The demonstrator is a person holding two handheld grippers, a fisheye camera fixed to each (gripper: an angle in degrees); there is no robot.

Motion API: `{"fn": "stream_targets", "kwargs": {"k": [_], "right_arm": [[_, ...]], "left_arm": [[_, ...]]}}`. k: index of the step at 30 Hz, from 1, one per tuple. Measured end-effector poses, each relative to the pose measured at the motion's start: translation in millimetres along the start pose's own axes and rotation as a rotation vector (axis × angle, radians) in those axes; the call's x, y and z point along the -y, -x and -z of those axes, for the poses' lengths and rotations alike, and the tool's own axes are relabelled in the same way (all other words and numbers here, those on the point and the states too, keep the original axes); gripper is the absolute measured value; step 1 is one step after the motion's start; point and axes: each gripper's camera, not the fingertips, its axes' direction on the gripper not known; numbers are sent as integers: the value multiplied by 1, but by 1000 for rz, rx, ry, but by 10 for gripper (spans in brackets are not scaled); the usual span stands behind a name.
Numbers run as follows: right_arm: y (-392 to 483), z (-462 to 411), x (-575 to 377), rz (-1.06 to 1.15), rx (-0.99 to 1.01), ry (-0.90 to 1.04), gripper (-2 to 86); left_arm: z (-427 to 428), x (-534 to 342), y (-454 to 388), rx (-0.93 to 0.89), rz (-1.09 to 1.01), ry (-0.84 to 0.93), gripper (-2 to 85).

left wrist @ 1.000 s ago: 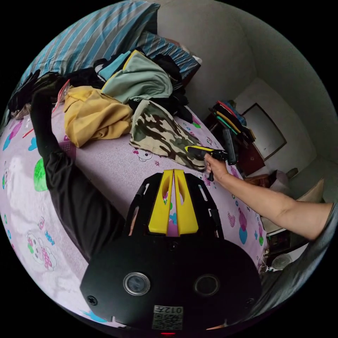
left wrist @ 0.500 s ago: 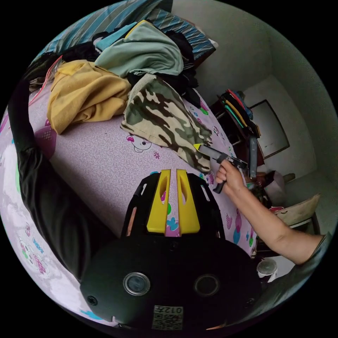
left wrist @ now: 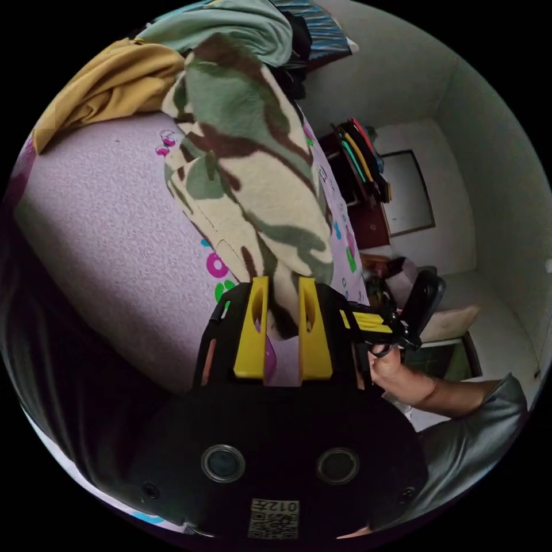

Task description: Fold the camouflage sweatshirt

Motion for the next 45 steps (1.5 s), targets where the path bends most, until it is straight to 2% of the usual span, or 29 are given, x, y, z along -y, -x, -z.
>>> {"fn": "stream_targets", "kwargs": {"k": [4, 9, 12, 18, 22, 26, 28, 32, 34, 38, 43, 45], "right_arm": [[1, -6, -23, -13, 49, 67, -9], [17, -17, -34, 26, 6, 137, -8], [33, -24, -37, 73, -18, 195, -6], [61, -36, -49, 189, -121, 302, 0], [73, -32, -60, 273, -204, 335, 25], [75, -17, -60, 271, -289, 275, 52], [71, -2, -49, 244, -386, 177, 55], [51, 2, -20, 203, -451, 116, 61], [33, 1, 8, 206, -560, 87, 62], [-2, -2, 53, 147, -543, 106, 75], [-38, -21, 86, 54, -661, 136, 98], [-50, -24, 90, -12, -617, 166, 101]], "left_arm": [[-10, -9, -10, 83, -55, 75, 21], [-14, -17, -57, 321, -215, 224, 9], [0, -41, -68, 348, -258, 254, 6], [30, -106, -57, 302, -194, 221, 5], [57, -123, -60, 286, -153, 83, 8], [86, -99, -70, 388, -161, -41, 20], [88, -79, -71, 414, -165, -34, 37], [88, -37, -62, 457, -117, -28, 83], [87, -22, -53, 465, -65, -28, 97], [82, 4, -33, 520, 53, 16, 127], [86, 14, -26, 554, 134, 57, 136], [82, 15, -19, 546, 171, 155, 127]]}}
